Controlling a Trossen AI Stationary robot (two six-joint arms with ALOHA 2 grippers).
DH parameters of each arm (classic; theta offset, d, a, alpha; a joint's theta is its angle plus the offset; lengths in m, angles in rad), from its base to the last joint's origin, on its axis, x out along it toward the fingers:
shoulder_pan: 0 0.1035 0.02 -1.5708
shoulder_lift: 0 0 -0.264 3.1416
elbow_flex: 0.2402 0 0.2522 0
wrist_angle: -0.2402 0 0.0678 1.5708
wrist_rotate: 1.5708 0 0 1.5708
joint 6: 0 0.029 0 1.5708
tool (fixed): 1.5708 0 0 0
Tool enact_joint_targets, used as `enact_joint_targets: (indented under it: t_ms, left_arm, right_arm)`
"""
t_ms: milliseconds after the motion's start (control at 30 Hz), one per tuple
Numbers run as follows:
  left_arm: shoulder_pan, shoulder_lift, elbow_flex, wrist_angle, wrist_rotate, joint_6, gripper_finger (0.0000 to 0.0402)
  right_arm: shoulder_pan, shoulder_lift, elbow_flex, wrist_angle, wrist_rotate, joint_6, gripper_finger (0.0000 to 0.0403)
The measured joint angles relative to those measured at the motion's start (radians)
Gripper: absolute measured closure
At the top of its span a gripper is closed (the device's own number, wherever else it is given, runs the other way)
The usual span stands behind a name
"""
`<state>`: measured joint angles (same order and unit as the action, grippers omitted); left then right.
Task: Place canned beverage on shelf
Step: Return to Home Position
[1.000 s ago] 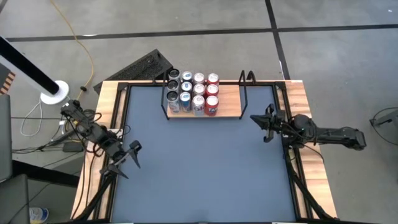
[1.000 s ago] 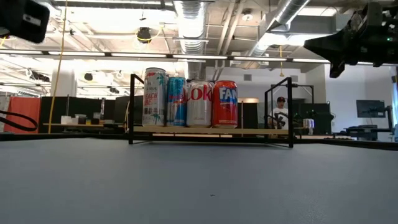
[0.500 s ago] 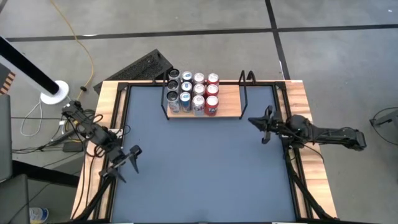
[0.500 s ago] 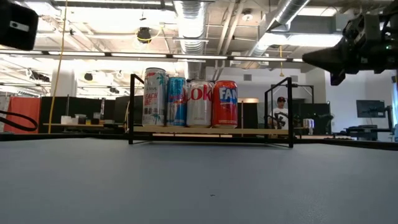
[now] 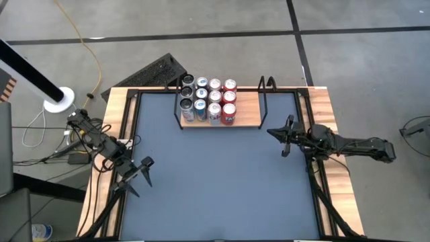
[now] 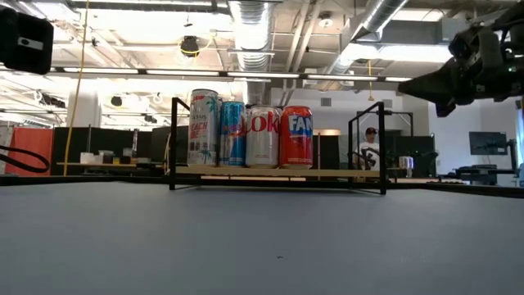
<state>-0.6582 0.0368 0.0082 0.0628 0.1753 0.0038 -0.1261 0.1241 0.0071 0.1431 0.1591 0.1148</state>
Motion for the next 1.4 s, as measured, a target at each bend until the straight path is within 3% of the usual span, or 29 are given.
enact_joint_targets:
  t_ms: [167,567,867,1400]
  left_arm:
    - [-0.002,0.000,-0.001,-0.001,-0.008,0.023,0.0133]
    - [-0.002,0.000,-0.002,-0.023,-0.242,0.020,0.0133]
    - [-0.002,0.000,-0.002,-0.020,-0.259,-0.096,0.0132]
    - [-0.002,0.000,-0.002,-0.020,-0.259,-0.095,0.0132]
  right_arm:
    - [0.000,0.000,0.000,-0.050,0.000,0.012,0.0403]
    - [0.000,0.000,-0.001,-0.083,0.001,-0.011,0.0403]
    - [-0.001,0.000,-0.001,-0.097,0.000,-0.011,0.0403]
    - [-0.001,0.000,-0.001,-0.104,0.000,-0.010,0.0403]
